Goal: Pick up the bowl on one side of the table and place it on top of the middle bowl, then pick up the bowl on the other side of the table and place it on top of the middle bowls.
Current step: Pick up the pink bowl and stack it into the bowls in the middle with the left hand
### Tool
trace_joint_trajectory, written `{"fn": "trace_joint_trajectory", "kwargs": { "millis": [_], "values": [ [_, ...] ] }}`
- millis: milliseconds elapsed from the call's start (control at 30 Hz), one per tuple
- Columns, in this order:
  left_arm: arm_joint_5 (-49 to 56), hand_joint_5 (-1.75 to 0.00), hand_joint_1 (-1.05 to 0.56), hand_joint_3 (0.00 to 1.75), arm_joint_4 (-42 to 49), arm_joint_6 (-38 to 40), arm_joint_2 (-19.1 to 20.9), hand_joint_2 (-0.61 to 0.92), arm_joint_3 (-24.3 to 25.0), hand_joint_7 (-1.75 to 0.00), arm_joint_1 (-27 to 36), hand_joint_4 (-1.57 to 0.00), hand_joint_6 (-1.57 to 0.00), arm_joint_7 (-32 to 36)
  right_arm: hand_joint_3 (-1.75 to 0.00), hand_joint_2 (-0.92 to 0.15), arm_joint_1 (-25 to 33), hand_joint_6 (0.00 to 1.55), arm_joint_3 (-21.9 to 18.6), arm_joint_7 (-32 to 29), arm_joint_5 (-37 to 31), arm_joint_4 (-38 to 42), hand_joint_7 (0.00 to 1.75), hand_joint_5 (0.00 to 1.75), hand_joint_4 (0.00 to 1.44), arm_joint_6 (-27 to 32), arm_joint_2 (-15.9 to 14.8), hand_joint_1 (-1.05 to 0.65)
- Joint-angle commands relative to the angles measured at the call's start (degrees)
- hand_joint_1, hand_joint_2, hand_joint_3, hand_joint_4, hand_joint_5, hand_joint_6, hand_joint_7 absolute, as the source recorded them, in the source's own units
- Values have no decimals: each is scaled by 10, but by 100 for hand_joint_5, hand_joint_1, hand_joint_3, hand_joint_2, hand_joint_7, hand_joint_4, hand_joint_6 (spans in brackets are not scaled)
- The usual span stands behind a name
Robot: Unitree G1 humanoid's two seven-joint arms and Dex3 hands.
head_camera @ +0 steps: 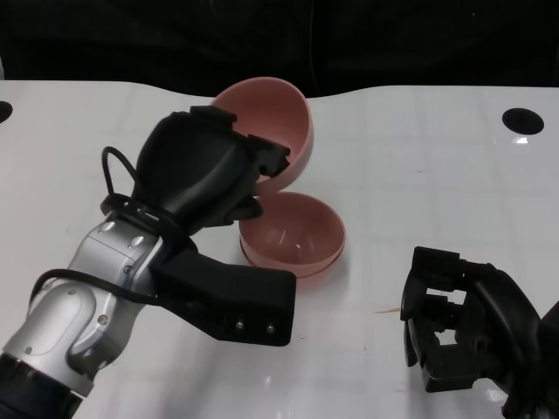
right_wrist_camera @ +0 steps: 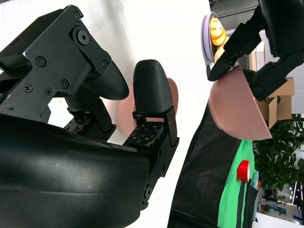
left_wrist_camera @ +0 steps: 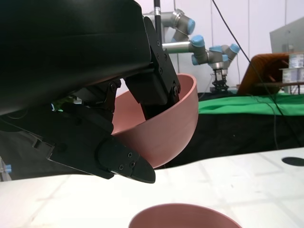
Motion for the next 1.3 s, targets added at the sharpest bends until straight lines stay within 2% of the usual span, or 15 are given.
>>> {"fn": "trace_joint_trajectory", "kwargs": {
  "millis": [33, 100, 167, 267, 667, 700, 767, 833, 900, 933, 967, 1000, 1100, 1200, 1300],
  "values": [
    [2, -172, -30, 0, 14, -9, 3, 85, -7, -26, -5, -86, -126, -10, -166, -26, 3, 85, 0, -1, -1, -4, 156, 175, 93, -1, -2, -8],
    [4, -171, -30, 1, 22, -16, 3, 87, -12, -28, -2, -86, -127, -6, -166, -26, 4, 85, 2, -1, -2, -5, 156, 175, 93, -1, -1, -8],
    [5, -171, -30, 1, 26, -20, 3, 90, -15, -60, -1, -86, -115, -4, -166, -26, 4, 85, 2, -1, -2, -6, 156, 175, 93, -1, -1, -8],
    [-3, -170, -27, 3, 27, -24, 6, 92, -22, -85, 4, -84, -101, -32, -165, -26, 4, 85, 4, -2, -3, -8, 156, 175, 93, -2, -2, -8],
    [-9, -171, -26, 1, 24, -22, 5, 90, -24, -76, 8, -84, -103, -62, -165, -27, 4, 84, 5, -1, -2, -9, 157, 175, 93, -2, -3, -7],
    [-13, -167, -27, 2, 36, -28, 4, 90, -32, -73, 11, -84, -102, -71, -165, -27, 5, 84, 4, -3, -2, -10, 157, 175, 93, 0, -3, -7],
    [-19, -147, -31, 7, 51, -36, 4, 92, -42, -50, 16, -90, -106, -82, -164, -27, 5, 84, 3, -5, -2, -10, 157, 175, 93, 3, -3, -7],
    [-17, -143, -31, 8, 65, -28, 1, 92, -51, -44, 12, -91, -107, -105, -164, -27, 5, 84, 3, -5, -2, -10, 157, 175, 93, 4, -3, -7],
    [-6, -63, -40, 16, 78, -9, -2, 92, -65, -12, 2, -60, -74, -147, -164, -27, 4, 84, 3, -3, -1, -9, 157, 175, 93, 3, -4, -7],
    [-4, -42, -44, 16, 82, -4, -2, 92, -70, -6, -2, -54, -64, -161, -164, -27, 4, 84, 2, -3, 0, -8, 157, 175, 93, 3, -4, -7],
    [-4, -30, -47, 16, 82, -2, -2, 92, -71, -3, -3, -51, -57, -167, -164, -27, 4, 84, 2, -2, 0, -8, 157, 175, 93, 3, -4, -7],
    [-4, -23, -48, 16, 82, -1, -2, 92, -72, -1, -4, -48, -53, -170, -164, -27, 4, 84, 2, -2, 0, -8, 157, 175, 93, 2, -4, -7],
    [-4, -18, -49, 15, 81, 1, -2, 92, -73, 0, -5, -47, -51, -173, -164, -27, 4, 84, 2, -2, 0, -8, 157, 175, 93, 2, -4, -7],
    [6, -6, -69, 21, 91, 4, -3, 92, -81, 0, -7, -25, -30, -171, -164, -27, 3, 84, 2, -2, 1, -6, 156, 175, 93, 1, -3, -7],
    [11, -2, -77, 25, 96, 2, -3, 92, -82, 0, -7, -16, -22, -166, -163, -27, 3, 84, 3, -4, 2, -10, 156, 175, 93, 8, -2, -8]
  ]
}}
